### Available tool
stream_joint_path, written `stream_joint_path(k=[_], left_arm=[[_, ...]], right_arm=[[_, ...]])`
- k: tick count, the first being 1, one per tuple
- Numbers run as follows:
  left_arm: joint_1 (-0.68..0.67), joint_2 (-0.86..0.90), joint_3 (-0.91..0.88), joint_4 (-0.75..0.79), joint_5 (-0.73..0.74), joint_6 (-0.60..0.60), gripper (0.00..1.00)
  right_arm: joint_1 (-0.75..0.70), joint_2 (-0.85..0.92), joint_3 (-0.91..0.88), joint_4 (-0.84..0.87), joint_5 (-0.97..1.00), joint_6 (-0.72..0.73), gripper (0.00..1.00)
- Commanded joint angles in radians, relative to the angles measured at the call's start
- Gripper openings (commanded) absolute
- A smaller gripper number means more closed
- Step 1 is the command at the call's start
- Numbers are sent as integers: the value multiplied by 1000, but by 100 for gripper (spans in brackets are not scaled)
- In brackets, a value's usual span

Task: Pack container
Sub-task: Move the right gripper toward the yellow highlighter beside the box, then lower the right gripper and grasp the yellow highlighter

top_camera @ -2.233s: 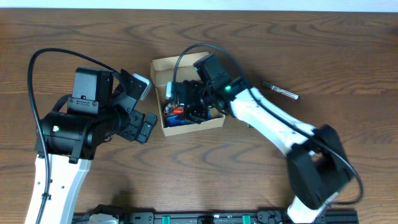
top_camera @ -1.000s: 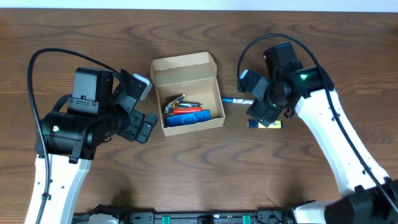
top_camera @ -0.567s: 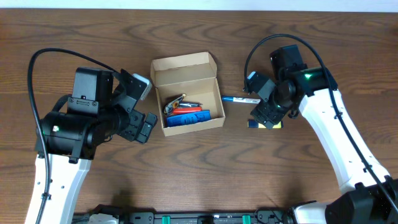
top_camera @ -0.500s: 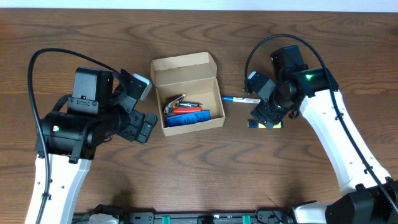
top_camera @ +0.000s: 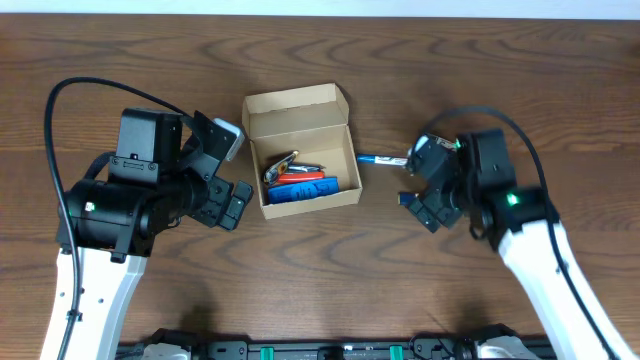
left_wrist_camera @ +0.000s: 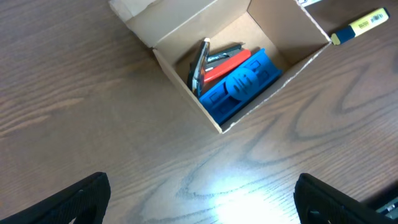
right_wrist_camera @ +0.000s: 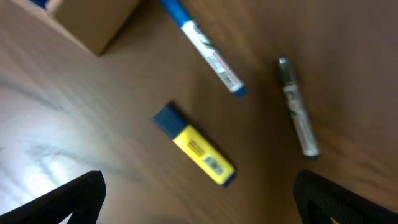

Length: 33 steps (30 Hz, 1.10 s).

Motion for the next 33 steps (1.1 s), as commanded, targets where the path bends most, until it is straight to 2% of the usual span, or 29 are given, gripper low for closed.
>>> stream_joint_path(k=[1, 6, 13, 19, 24, 33], left_arm=[[3, 3, 13, -4, 6, 12, 95], [3, 3, 13, -4, 6, 12, 95], [3, 3, 13, -4, 6, 12, 95], [3, 3, 13, -4, 6, 12, 95], [3, 3, 13, -4, 6, 12, 95], [3, 3, 13, -4, 6, 12, 95]], right_arm=[[-10, -40, -100, 61, 53, -5, 99], [-30, -31, -200, 165, 51, -37, 98], [-110, -19, -221, 169, -88, 5, 97], [-153, 76, -221, 206, -151, 31, 95], [-151, 145, -213, 224, -161, 34, 98], [-153, 249, -193, 226, -134, -73, 99]])
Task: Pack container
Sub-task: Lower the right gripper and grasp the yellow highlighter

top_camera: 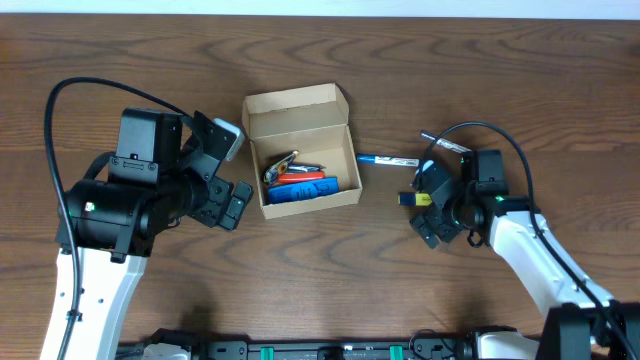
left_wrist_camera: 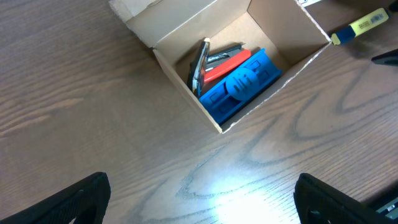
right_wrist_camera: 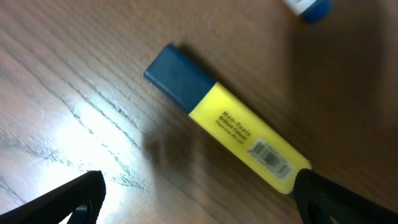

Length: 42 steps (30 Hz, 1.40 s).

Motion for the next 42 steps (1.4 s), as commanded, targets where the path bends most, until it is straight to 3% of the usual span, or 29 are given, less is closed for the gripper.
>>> stream_joint_path(k=[1, 13, 21, 29, 32, 42], left_arm=[[3, 3, 13, -4, 6, 12, 95], [3, 3, 13, -4, 6, 12, 95], [3, 3, 13, -4, 6, 12, 95], [3, 3, 13, -4, 6, 12, 95], [3, 3, 13, -4, 6, 12, 95], [3, 3, 13, -4, 6, 12, 95]], right_arm=[[-9, 53, 27, 2, 1, -60, 99], [-9, 81, 60, 3, 50, -244, 90], [-9, 100, 60, 39, 84, -385, 91], [-14, 164, 60, 107, 54, -380, 93], [-15, 190, 66, 133, 17, -306, 94], [-44, 322, 143, 6, -132, -241, 88]])
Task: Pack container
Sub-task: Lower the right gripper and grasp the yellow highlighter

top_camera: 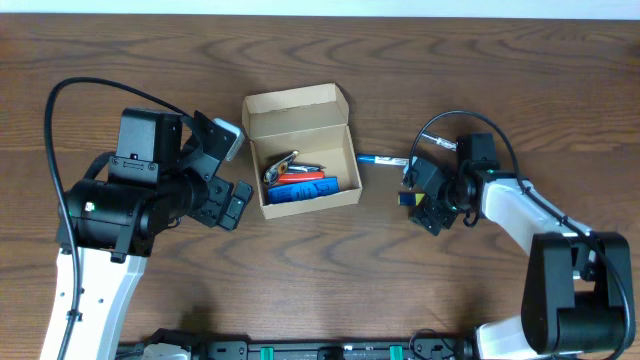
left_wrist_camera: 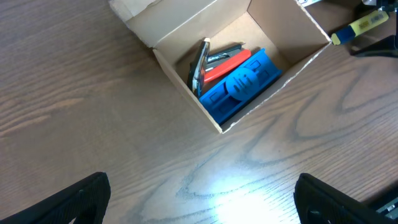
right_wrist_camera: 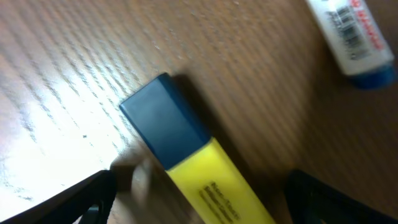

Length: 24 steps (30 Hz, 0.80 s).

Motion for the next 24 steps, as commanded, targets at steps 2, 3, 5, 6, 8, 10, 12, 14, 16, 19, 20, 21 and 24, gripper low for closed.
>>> stream_joint_path(k=[2, 3, 5, 6, 8, 10, 12, 14, 16, 19, 20, 21, 24], left_arm=[[3, 3, 13, -4, 6, 12, 95], [3, 3, 13, -4, 6, 12, 95], [3, 3, 13, -4, 6, 12, 95], [3, 3, 13, -4, 6, 12, 95], [3, 3, 13, -4, 6, 12, 95], [3, 3, 13, -4, 6, 12, 95], [3, 3, 13, -4, 6, 12, 95], [3, 3, 13, -4, 6, 12, 95], [3, 3, 13, -3, 6, 12, 95], [3, 3, 13, -4, 6, 12, 95], [3, 3, 13, -3, 6, 12, 95], [3, 3, 13, -4, 6, 12, 95], [3, 3, 13, -4, 6, 12, 95]], right_arm=[[-8, 82, 36, -52, -42, 25, 85], [-8, 91, 46, -64, -44, 25, 82], [-8, 102, 59, -77, -48, 25, 72], [-8, 102, 60, -76, -48, 25, 66], [-8, 102, 60, -76, -48, 25, 56], [-8, 102, 60, -76, -43, 25, 52], [-8, 102, 60, -74, -36, 25, 47], [-8, 102, 60, -71, -31, 25, 41], [-8, 102, 60, -69, -29, 25, 36], [-7, 102, 60, -68, -29, 40, 27], [-7, 102, 61, -66, -29, 53, 19], [-7, 102, 61, -64, -29, 70, 18], [-7, 102, 61, -51, -30, 104, 17]])
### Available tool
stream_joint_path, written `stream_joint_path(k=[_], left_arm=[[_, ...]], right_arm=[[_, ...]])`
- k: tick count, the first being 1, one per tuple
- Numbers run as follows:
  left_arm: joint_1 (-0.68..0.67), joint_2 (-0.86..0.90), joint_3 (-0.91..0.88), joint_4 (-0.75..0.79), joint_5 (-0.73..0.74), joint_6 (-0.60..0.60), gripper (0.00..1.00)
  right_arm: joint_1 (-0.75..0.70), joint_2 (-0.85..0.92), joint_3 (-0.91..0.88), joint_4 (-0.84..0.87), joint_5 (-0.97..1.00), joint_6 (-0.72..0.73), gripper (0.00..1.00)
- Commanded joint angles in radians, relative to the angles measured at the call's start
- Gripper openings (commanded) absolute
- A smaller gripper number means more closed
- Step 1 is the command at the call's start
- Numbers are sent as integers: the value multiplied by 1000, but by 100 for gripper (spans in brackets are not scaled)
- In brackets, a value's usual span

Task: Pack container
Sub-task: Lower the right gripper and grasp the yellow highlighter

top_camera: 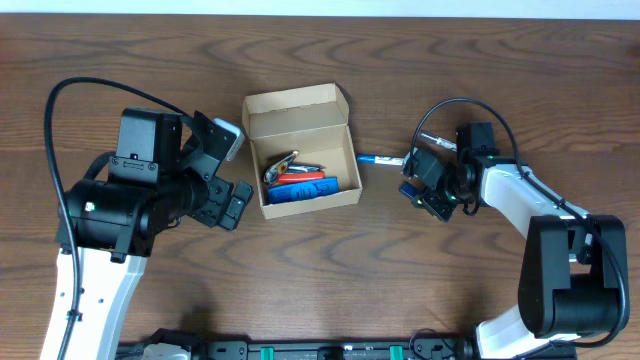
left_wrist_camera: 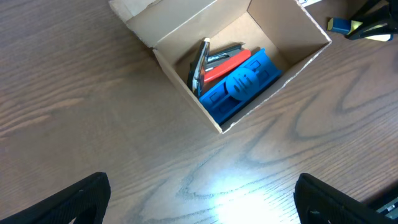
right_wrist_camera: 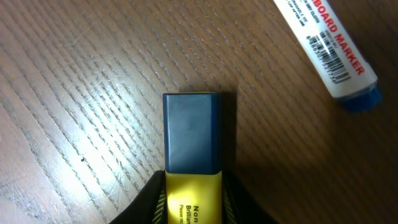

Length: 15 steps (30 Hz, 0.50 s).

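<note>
An open cardboard box (top_camera: 262, 110) stands mid-table and holds a blue case (left_wrist_camera: 244, 86), a red item (left_wrist_camera: 225, 65) and a black-and-silver tool (left_wrist_camera: 199, 62). Right of the box, my right gripper (right_wrist_camera: 193, 208) is shut on a yellow highlighter (right_wrist_camera: 193, 186) with a dark blue cap (right_wrist_camera: 191, 132), low over the wood. From overhead, the right gripper (top_camera: 432, 192) has the cap (top_camera: 410, 188) poking out leftward. My left gripper (left_wrist_camera: 202, 208) is open over bare wood, just left of the box and near its front, its fingers (left_wrist_camera: 68, 199) far apart.
A blue-capped whiteboard marker (right_wrist_camera: 326, 46) lies just beyond the highlighter, between it and the box (left_wrist_camera: 186, 81). A second, grey-tipped marker (top_camera: 432, 139) lies further back by the right arm's cable. The box's lid flap (top_camera: 295, 98) is folded open at the back.
My right gripper stood open astride the highlighter; now its fingers are shut on the yellow body. The highlighter has turned into line with the gripper and sits slightly further back. Left arm unchanged.
At first my right gripper was open high above the highlighter and two markers. Then it was low over the highlighter, then astride it with fingers apart, and now it is shut on it. The left gripper stayed open by the box throughout.
</note>
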Motion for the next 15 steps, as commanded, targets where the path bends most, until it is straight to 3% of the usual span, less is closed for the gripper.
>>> stream_joint_path(k=[1, 6, 10, 15], left_arm=[[3, 3, 13, -4, 6, 12, 95], [3, 3, 13, -3, 6, 12, 95], [3, 3, 13, -4, 6, 12, 95], [3, 3, 13, -4, 6, 12, 95]], right_arm=[[-1, 37, -16, 3, 14, 61, 16], [16, 35, 32, -4, 9, 183, 2], [29, 29, 147, -70, -18, 330, 1], [62, 5, 338, -253, -117, 362, 1]])
